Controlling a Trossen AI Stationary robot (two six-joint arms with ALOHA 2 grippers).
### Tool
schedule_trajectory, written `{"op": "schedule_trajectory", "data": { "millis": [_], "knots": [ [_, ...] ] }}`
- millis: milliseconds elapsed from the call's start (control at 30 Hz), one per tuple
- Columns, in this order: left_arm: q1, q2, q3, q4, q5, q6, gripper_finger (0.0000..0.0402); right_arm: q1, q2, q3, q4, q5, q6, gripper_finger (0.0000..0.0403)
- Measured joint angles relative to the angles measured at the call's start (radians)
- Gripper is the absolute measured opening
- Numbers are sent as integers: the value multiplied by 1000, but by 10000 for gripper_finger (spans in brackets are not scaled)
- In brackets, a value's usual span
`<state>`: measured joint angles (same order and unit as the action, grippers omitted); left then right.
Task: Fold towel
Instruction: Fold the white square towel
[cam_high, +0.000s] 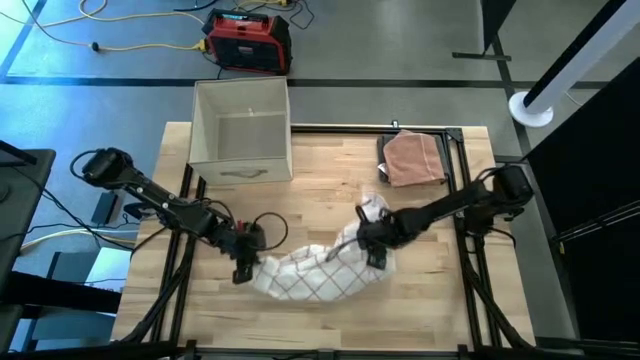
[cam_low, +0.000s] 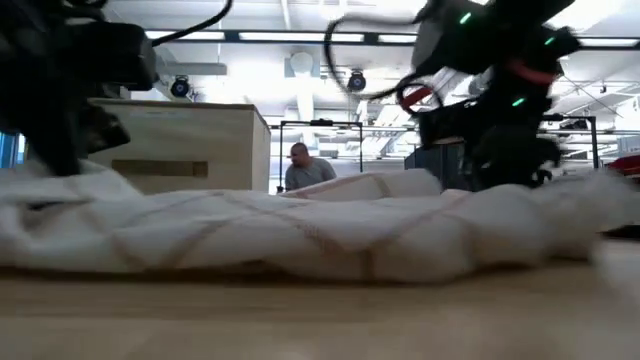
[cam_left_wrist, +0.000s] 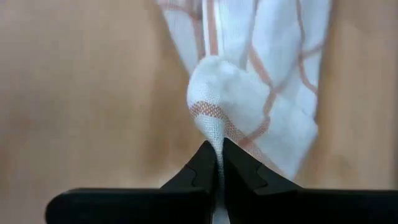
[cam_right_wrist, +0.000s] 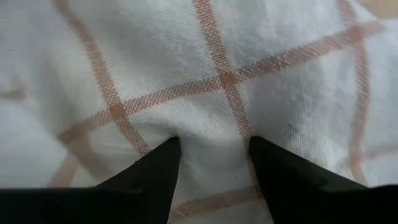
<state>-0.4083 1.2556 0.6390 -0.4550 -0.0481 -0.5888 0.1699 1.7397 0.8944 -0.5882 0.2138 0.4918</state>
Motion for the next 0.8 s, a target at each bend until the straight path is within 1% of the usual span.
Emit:
{"op": "schedule_trajectory", "data": {
  "millis": [67,133,200,300,400,500,533,800],
  "knots": [
    [48,-1,30,-43,4,67,5,-65,-13,-3,-43,94,6,190],
    [92,-3,75,-79,42,134,5,-121,-40,-9,-82,144,25,184],
    [123,-4,132,-110,76,197,5,-164,-84,-13,-126,154,56,174],
    [143,-7,236,-124,117,280,5,-191,-181,-9,-155,129,91,156],
    [131,-8,312,-122,240,346,5,-180,-278,-10,-129,22,86,143],
    [111,-6,323,-120,328,353,5,-165,-360,-9,-24,-38,82,139],
    [106,-3,308,-120,335,350,5,-169,-356,-9,15,-65,85,140],
    [66,25,188,-119,389,326,5,-251,-220,-8,246,-403,205,156]
  ]
}}
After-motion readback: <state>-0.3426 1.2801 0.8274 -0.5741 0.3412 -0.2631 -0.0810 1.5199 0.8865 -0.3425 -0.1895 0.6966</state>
